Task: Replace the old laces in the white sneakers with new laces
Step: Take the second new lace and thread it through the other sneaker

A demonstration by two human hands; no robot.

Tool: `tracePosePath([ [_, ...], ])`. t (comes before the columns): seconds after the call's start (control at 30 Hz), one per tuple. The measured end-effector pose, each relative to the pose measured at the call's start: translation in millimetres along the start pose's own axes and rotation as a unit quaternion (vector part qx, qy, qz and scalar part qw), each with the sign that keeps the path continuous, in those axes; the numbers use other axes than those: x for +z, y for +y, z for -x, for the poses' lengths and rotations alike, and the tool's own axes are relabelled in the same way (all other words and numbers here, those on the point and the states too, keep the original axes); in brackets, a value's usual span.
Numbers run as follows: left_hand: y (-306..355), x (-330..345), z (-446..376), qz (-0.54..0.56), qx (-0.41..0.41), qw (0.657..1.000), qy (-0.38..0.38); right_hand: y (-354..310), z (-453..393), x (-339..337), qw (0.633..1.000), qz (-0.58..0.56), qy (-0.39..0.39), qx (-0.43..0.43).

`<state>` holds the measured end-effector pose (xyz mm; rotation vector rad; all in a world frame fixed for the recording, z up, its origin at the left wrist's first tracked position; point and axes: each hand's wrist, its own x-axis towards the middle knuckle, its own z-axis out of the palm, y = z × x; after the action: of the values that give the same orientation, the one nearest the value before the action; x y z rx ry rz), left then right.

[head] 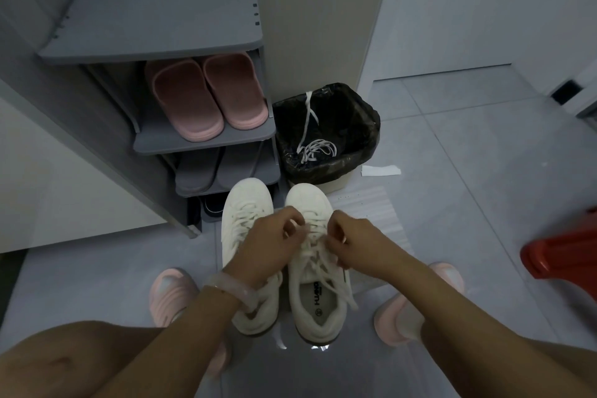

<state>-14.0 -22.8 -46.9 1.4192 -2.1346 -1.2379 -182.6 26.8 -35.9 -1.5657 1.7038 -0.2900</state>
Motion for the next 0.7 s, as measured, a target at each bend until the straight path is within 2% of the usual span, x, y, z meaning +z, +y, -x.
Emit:
tracePosePath([
  [0.1, -8.6, 0.5, -4.4, -0.005, -0.011, 1.000, 0.025, 4.9, -4.3, 1.8, 0.997, -0.056, 0.045, 0.034],
  [0.2, -12.3, 8.6, -3.8, -0.036, -0.001, 0.999, -0.010, 2.4, -10.1, 6.7, 0.999, 0.003, 0.032, 0.026],
  [0.43, -8.3, 15.3, -9.3, -0.131, 0.019, 0.991, -0.036, -8.1, -17.7, 13.0, 0.986, 0.164, 0.022, -0.003],
  [0.57, -4.0, 20.8, -10.6, -0.195, 0.030, 0.979, -0.048, -9.6, -22.5, 18.8, 0.979, 0.204, 0.020, -0.003],
  [0.7, -0.3, 20.7, -13.7, -0.166, 0.005, 0.986, -0.032, -8.1, -21.6, 19.7, 0.983, 0.179, 0.035, 0.010],
])
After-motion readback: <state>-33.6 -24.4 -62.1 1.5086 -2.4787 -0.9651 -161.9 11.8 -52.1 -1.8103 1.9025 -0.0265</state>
